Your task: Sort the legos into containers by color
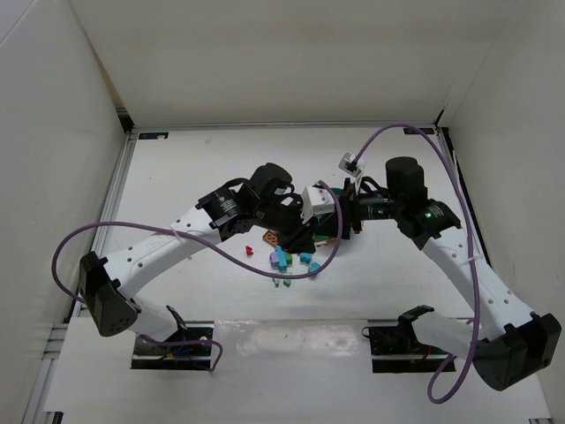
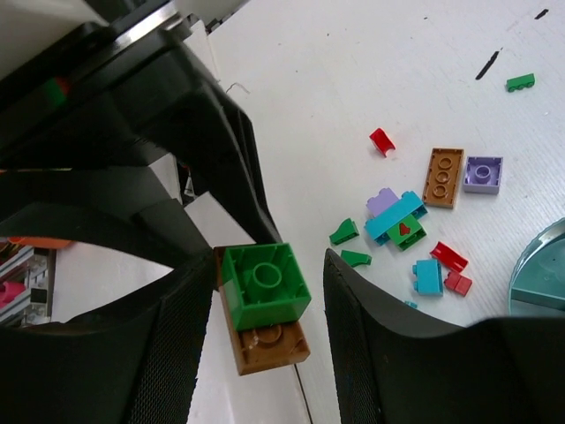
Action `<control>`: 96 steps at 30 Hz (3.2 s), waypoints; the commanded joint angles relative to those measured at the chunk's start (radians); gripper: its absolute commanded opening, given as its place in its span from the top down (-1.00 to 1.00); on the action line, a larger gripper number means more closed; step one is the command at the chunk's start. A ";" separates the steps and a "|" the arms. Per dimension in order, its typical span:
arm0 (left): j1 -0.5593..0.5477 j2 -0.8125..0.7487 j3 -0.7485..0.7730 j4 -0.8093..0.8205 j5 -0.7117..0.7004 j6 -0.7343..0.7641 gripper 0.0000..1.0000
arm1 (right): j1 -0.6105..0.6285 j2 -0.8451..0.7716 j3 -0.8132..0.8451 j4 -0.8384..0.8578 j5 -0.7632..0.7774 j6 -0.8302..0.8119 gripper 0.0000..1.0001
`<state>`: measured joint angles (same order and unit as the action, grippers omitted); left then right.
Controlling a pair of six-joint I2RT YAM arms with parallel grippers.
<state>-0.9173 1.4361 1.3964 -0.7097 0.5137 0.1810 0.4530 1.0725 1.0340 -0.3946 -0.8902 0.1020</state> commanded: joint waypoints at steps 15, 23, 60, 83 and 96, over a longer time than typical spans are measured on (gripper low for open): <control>-0.011 -0.046 0.035 0.016 -0.060 0.026 0.89 | 0.006 -0.009 0.035 -0.036 -0.033 -0.048 -0.13; -0.014 -0.051 0.032 0.024 -0.055 0.023 0.89 | -0.002 -0.008 0.037 -0.038 -0.041 -0.048 -0.02; -0.026 -0.080 0.009 0.030 -0.093 0.038 0.92 | 0.003 -0.006 0.032 0.008 -0.057 -0.048 1.00; 0.047 -0.086 -0.083 0.122 -0.346 -0.173 0.96 | -0.292 -0.030 -0.035 -0.027 0.509 0.212 1.00; 0.192 0.009 -0.010 0.085 -0.254 -0.311 0.96 | -0.016 0.214 0.103 -0.293 0.886 0.102 1.00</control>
<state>-0.7258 1.4685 1.3518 -0.6258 0.2401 -0.1055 0.4072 1.2671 1.0740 -0.6209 -0.1268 0.2302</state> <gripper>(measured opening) 0.446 0.410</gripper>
